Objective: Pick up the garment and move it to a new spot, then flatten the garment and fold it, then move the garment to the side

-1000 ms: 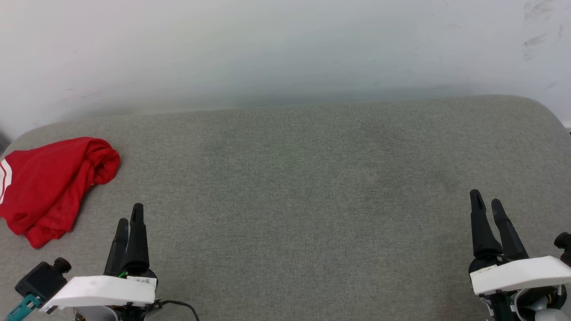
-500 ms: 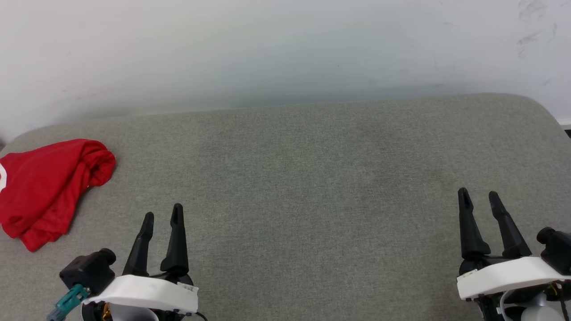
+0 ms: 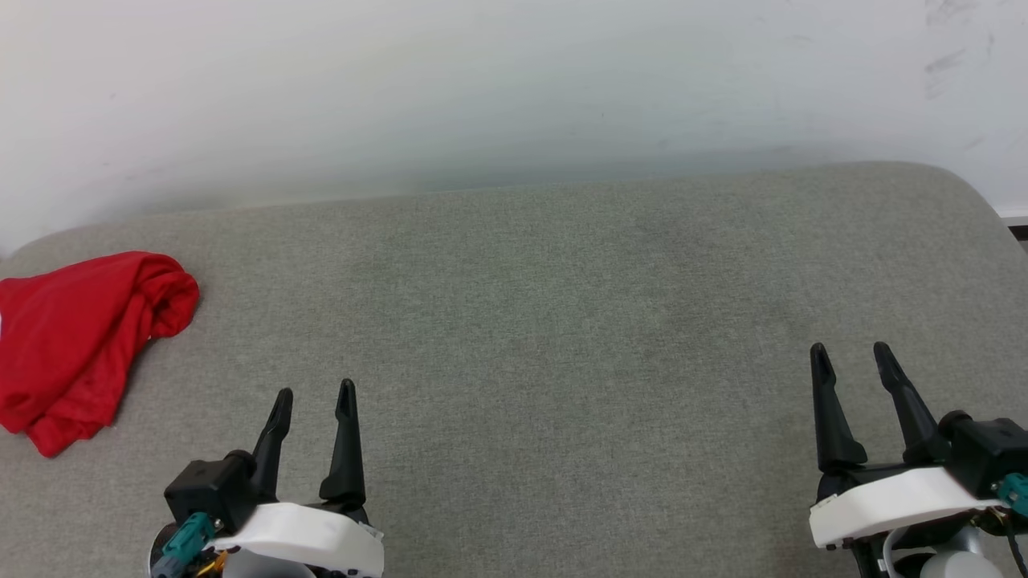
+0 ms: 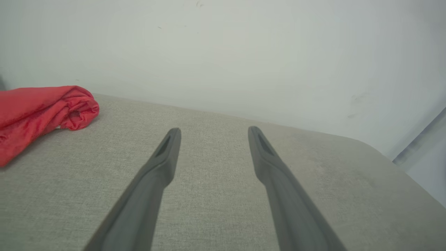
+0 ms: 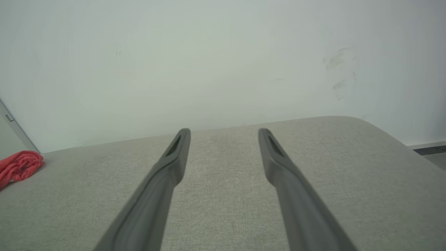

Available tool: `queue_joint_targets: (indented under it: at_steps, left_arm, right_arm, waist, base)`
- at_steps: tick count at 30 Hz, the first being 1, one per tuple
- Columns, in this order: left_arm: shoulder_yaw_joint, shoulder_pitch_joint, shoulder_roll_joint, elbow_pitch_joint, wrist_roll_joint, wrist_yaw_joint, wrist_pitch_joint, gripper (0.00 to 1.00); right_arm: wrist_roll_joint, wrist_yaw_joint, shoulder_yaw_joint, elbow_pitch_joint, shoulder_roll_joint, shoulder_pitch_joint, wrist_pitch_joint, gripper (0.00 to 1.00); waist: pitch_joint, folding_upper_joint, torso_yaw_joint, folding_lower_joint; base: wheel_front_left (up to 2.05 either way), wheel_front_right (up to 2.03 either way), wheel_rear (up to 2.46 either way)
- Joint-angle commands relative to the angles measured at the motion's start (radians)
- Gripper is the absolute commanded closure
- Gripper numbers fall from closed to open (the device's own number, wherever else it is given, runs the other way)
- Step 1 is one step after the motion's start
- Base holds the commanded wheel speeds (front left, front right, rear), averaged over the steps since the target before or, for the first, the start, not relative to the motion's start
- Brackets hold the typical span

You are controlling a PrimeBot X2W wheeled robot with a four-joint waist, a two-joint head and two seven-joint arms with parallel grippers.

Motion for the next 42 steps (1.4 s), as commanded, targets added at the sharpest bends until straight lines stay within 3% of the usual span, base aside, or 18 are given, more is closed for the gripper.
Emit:
queue_joint_targets:
  at_steps: [1,12,16,20,26,32,42]
  left_arm:
    - [-0.007,0.006,0.014,-0.004,0.022,0.008,-0.008,0.0]
    - [-0.087,-0.004,0.057,0.003,0.13,0.04,-0.035,0.0]
    - [-0.087,0.004,0.043,-0.018,0.126,0.047,-0.044,0.0]
    - [-0.038,0.021,0.014,-0.033,0.115,0.012,-0.052,0.0]
    - [0.057,0.047,-0.038,-0.026,0.14,-0.074,-0.065,0.0]
    - [0.113,0.063,-0.069,0.053,0.177,-0.153,-0.077,0.0]
    - [0.136,0.063,-0.08,0.07,0.252,-0.195,-0.093,0.0]
  right_arm:
    - [-0.026,0.0,0.004,-0.011,0.0,-0.001,-0.009,0.0]
    - [-0.136,0.0,0.032,-0.029,0.0,0.0,-0.035,0.0]
    - [-0.169,0.0,0.036,-0.038,0.0,0.006,-0.044,0.0]
    - [-0.139,0.0,0.027,-0.029,0.0,0.012,-0.053,0.0]
    - [-0.126,0.0,0.029,-0.018,0.001,0.016,-0.065,0.0]
    - [-0.112,0.0,0.036,0.008,0.001,0.025,-0.077,0.0]
    - [-0.137,0.0,0.038,0.035,0.001,0.024,-0.093,0.0]
  waist:
    - [0.001,0.0,-0.001,-0.0002]
    - [0.008,0.0,-0.003,-0.0002]
    - [0.011,0.0,-0.003,-0.0002]
    - [0.014,0.0,-0.002,-0.0002]
    - [0.017,0.0,-0.004,-0.0002]
    - [0.016,0.0,-0.01,-0.0002]
    - [0.02,0.0,-0.013,-0.0002]
  base:
    - [0.0,0.0,0.0]
    - [0.0,0.0,0.0]
    - [0.0,0.0,0.0]
    - [0.0,0.0,0.0]
    - [0.0,0.0,0.0]
    - [0.0,0.0,0.0]
    - [0.0,0.0,0.0]
